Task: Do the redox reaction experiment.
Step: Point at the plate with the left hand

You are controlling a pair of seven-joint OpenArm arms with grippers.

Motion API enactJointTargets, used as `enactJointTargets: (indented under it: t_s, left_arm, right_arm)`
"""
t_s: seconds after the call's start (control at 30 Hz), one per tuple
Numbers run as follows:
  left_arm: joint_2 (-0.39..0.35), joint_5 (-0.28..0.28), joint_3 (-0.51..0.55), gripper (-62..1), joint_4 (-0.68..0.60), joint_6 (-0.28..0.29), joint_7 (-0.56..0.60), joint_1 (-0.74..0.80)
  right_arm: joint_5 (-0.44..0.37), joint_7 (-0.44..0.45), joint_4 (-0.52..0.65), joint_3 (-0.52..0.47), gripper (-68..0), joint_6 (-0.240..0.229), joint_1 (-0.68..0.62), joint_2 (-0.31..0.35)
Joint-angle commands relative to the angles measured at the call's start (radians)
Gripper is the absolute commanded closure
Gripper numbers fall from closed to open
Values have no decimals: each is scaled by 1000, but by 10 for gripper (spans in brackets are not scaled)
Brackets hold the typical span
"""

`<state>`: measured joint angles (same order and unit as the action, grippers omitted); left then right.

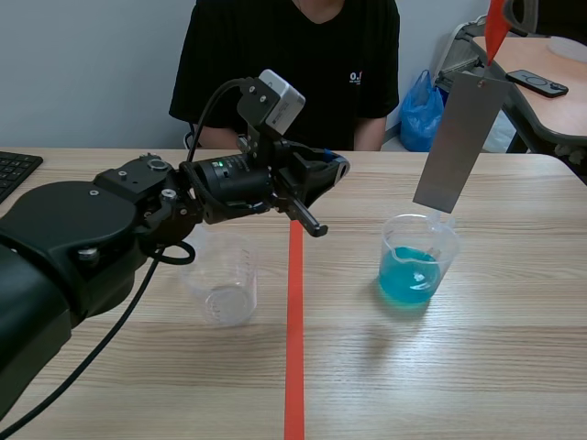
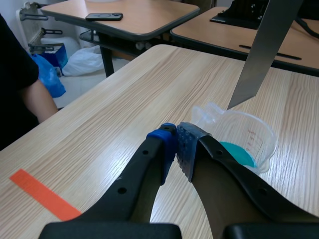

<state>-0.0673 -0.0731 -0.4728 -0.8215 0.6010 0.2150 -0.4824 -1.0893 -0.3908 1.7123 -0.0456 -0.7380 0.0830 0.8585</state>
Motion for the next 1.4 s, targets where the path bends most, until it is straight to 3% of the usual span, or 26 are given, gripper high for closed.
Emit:
enactJointTargets:
  t_s: [0.0, 0.2, 1.37]
  left_arm:
    - [29, -13, 0, -31, -24, 0, 12, -20]
    - [56, -13, 0, -31, -24, 0, -3, -19]
    - [53, -6, 0, -32, -24, -4, -3, -19]
  right_arm:
    - [-14, 16, 13, -12, -15, 3, 19, 11]
    - [-14, 16, 13, -12, -15, 3, 19, 11]
    - [-14, 15, 13, -12, -15, 3, 19, 11]
